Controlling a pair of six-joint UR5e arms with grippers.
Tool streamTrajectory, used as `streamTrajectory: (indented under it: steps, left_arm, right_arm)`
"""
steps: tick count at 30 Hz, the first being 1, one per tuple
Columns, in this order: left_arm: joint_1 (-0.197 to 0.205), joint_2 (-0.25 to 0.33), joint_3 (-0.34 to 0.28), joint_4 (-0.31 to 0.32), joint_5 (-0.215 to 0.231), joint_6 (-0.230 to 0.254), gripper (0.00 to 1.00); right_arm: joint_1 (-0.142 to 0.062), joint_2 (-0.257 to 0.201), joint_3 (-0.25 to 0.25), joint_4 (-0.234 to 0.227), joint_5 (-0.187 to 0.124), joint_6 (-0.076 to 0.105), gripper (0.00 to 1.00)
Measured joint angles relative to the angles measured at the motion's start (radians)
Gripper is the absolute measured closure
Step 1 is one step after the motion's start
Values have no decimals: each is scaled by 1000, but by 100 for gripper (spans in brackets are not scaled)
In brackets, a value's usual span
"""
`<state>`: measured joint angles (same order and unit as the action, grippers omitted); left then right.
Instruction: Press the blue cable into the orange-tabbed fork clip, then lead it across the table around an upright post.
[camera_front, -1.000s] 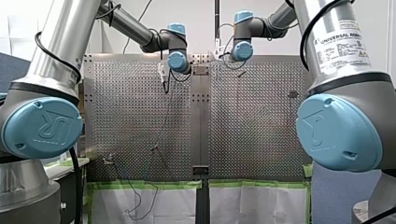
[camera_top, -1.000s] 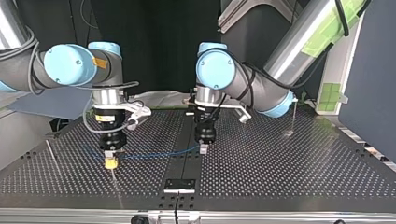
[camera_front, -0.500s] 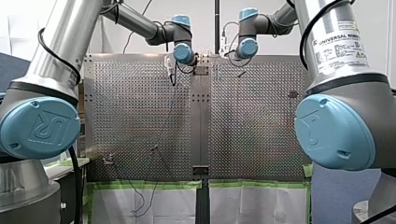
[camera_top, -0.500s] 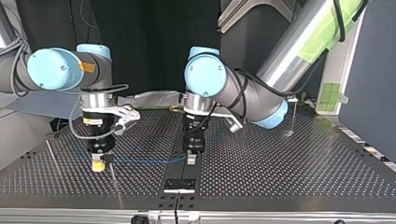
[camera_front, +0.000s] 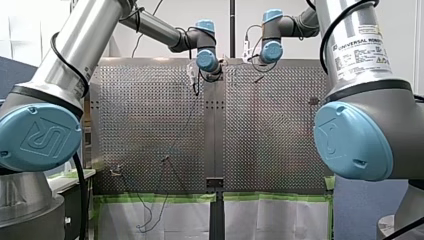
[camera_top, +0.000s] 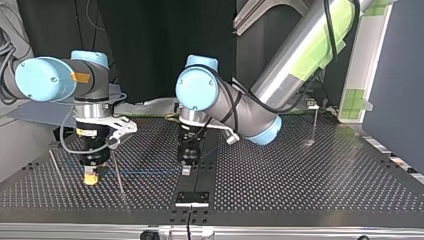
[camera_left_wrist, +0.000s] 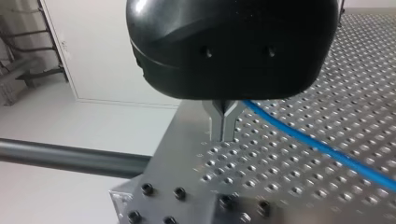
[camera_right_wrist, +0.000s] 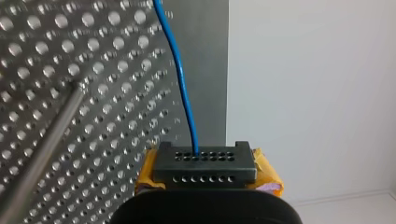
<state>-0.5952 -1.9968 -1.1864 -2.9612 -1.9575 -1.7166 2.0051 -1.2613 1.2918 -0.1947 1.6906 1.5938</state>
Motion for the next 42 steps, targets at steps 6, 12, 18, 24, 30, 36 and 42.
streamTrajectory:
  steps: [6, 12, 18, 24, 30, 36, 42]
  left_arm:
    - [-8, -7, 51, -1, -2, -6, 100]
    - [-12, -8, 108, 9, 7, -22, 100]
    - [-29, -42, 162, -15, 6, -27, 100]
    - [-45, -98, 205, -26, 6, -29, 100]
    - [-53, -146, 245, -33, 2, -29, 100]
    - [-57, -152, 255, -30, 7, -30, 100]
    - [-64, -167, 260, -29, 17, -29, 100]
  right_arm:
    - [-22, 0, 0, 1, -1, 0, 100]
    - [-44, 0, -2, 3, -3, 0, 100]
    - [-66, -1, -4, 9, -4, 0, 100]
    - [-87, 0, -4, 11, -7, 0, 100]
    - [-106, 1, -4, 11, -17, 2, 100]
    - [-125, 3, -4, 9, -37, 14, 100]
    - [-143, 4, -4, 9, -47, 18, 100]
